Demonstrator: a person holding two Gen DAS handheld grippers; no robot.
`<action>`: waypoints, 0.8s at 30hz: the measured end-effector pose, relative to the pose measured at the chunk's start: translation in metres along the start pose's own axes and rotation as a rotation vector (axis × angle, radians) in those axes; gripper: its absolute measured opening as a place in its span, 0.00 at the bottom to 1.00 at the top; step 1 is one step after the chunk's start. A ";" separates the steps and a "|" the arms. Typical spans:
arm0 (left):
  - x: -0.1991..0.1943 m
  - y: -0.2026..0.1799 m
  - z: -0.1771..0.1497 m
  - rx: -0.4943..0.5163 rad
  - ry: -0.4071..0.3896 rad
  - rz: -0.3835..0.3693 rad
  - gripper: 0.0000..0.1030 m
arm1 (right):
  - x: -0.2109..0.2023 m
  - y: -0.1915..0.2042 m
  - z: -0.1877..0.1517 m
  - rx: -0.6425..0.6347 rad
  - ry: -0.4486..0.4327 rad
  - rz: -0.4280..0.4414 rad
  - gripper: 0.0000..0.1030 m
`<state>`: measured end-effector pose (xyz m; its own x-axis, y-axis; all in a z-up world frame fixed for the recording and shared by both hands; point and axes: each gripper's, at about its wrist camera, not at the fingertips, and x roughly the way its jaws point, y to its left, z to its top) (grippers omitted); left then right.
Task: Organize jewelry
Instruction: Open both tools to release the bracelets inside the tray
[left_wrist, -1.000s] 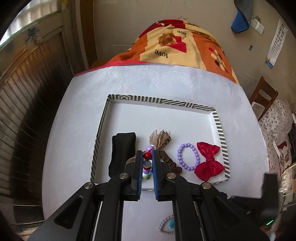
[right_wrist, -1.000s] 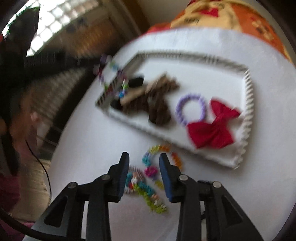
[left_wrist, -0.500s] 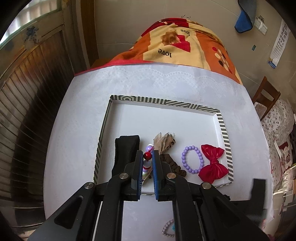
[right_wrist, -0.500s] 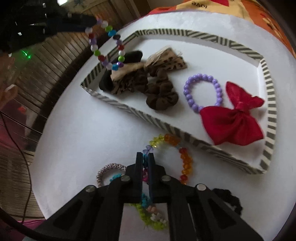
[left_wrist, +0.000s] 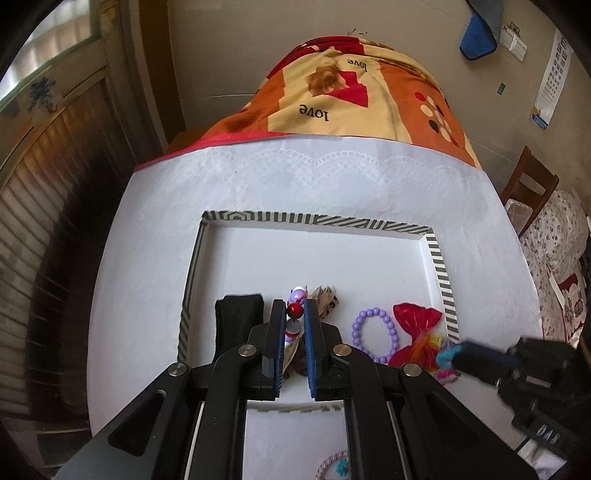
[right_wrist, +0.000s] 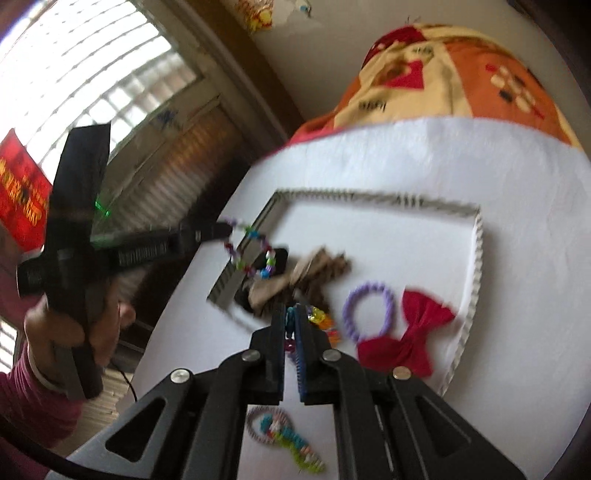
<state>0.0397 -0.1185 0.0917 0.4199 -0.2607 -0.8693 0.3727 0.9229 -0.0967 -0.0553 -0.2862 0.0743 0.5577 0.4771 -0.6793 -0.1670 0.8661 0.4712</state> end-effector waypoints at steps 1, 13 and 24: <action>0.003 -0.002 0.004 0.004 0.001 0.000 0.00 | 0.002 -0.003 0.006 0.003 -0.005 -0.016 0.04; 0.057 -0.012 0.044 0.017 0.042 -0.037 0.00 | 0.034 -0.077 0.037 0.139 0.011 -0.110 0.04; 0.112 0.041 0.045 -0.082 0.108 0.058 0.00 | 0.081 -0.114 0.054 0.207 0.050 -0.158 0.04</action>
<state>0.1396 -0.1224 0.0124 0.3457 -0.1787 -0.9212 0.2799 0.9567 -0.0805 0.0524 -0.3544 -0.0043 0.5215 0.3495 -0.7784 0.0918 0.8840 0.4584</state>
